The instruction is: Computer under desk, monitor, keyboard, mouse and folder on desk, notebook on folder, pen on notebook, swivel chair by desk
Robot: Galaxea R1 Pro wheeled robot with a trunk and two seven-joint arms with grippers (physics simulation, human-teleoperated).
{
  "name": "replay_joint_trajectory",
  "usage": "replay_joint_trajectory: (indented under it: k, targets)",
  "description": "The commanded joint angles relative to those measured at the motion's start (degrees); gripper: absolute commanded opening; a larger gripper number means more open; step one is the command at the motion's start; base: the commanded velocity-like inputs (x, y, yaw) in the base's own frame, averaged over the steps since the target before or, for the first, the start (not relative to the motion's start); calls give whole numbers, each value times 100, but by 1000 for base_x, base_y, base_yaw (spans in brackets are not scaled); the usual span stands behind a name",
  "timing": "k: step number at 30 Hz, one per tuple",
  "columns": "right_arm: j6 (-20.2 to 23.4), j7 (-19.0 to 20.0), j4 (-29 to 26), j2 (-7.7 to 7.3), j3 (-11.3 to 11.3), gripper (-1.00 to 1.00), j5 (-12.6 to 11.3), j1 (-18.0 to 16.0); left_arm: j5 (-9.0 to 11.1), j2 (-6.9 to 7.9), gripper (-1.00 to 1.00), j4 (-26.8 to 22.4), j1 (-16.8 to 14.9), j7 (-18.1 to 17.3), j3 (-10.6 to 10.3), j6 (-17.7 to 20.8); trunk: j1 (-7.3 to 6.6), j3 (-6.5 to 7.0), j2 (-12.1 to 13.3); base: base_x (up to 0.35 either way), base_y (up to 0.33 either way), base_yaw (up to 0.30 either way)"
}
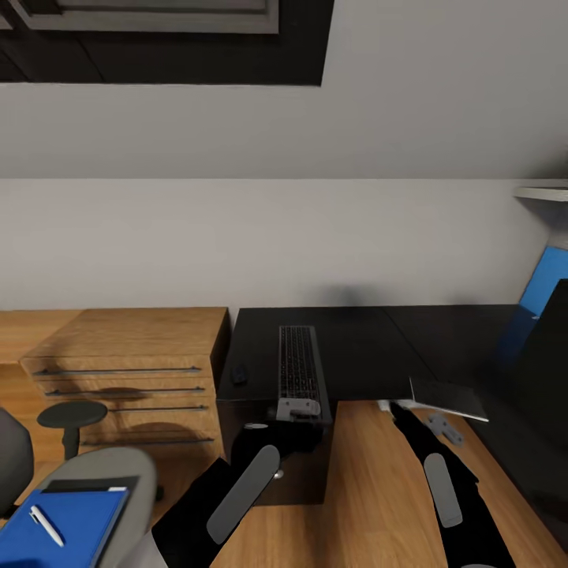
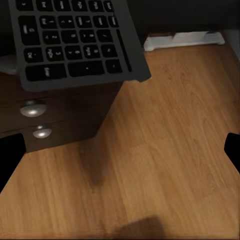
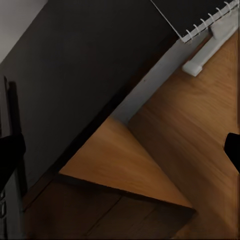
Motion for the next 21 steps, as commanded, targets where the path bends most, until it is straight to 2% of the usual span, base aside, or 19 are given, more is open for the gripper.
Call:
replay_joint_trajectory:
  k: [1,16,21]
  targets:
    - [27,-29,-11,4,-9,100,-64,-3,60,1,100,-6,-6,59,-7,3,-3,-7,-4,-307,0,0]
    - [7,145,4,-28,-9,100,-79,-1,65,1,100,-22,-6,48,-2,10,-3,-7,-4,-274,0,0]
    - [-11,174,4,-22,-9,100,-85,-1,72,1,100,-26,-6,51,68,17,-3,-7,-4,-90,0,0]
